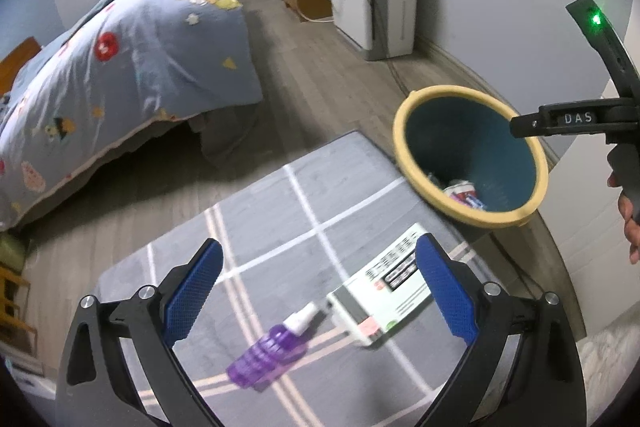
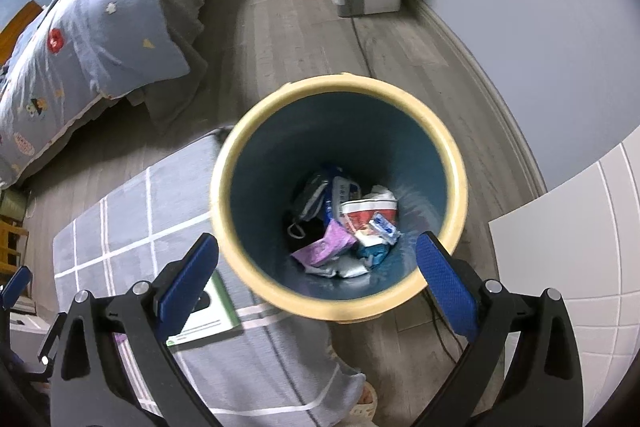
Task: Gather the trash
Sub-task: 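Move both tools back over the mat toward the box and spray bottle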
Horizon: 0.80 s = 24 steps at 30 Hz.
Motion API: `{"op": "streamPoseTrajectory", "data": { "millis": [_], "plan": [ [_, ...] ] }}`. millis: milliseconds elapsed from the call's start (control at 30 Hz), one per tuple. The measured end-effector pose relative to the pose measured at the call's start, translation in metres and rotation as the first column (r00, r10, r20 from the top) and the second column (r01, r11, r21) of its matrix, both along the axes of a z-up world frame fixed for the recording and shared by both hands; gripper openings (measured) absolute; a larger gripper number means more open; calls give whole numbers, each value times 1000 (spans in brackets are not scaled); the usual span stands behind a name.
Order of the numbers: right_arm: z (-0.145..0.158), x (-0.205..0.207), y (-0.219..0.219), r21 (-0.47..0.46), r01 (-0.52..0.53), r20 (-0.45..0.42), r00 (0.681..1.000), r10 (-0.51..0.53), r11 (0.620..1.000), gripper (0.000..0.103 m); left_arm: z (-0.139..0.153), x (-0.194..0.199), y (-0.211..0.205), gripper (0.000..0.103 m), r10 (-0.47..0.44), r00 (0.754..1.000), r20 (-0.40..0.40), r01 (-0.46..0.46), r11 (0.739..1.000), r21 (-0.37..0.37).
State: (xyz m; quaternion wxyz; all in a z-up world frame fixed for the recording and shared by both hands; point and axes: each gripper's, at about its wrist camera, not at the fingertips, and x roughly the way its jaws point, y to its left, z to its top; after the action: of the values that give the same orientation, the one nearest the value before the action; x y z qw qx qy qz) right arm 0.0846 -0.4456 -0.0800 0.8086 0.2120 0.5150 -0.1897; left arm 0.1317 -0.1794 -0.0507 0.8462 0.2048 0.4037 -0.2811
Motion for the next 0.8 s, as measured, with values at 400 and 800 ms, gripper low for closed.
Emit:
{"op": "streamPoseTrajectory", "data": {
  "millis": [400, 800],
  "plan": [
    [0, 13, 50, 51, -34, 16, 999, 33, 998, 97, -11, 4, 54, 96, 59, 998, -34, -58, 998, 37],
    [-31, 34, 112, 156, -77, -55, 995, 86, 985, 97, -64, 6, 87, 96, 167, 972, -165, -157, 985, 74]
  ]
}}
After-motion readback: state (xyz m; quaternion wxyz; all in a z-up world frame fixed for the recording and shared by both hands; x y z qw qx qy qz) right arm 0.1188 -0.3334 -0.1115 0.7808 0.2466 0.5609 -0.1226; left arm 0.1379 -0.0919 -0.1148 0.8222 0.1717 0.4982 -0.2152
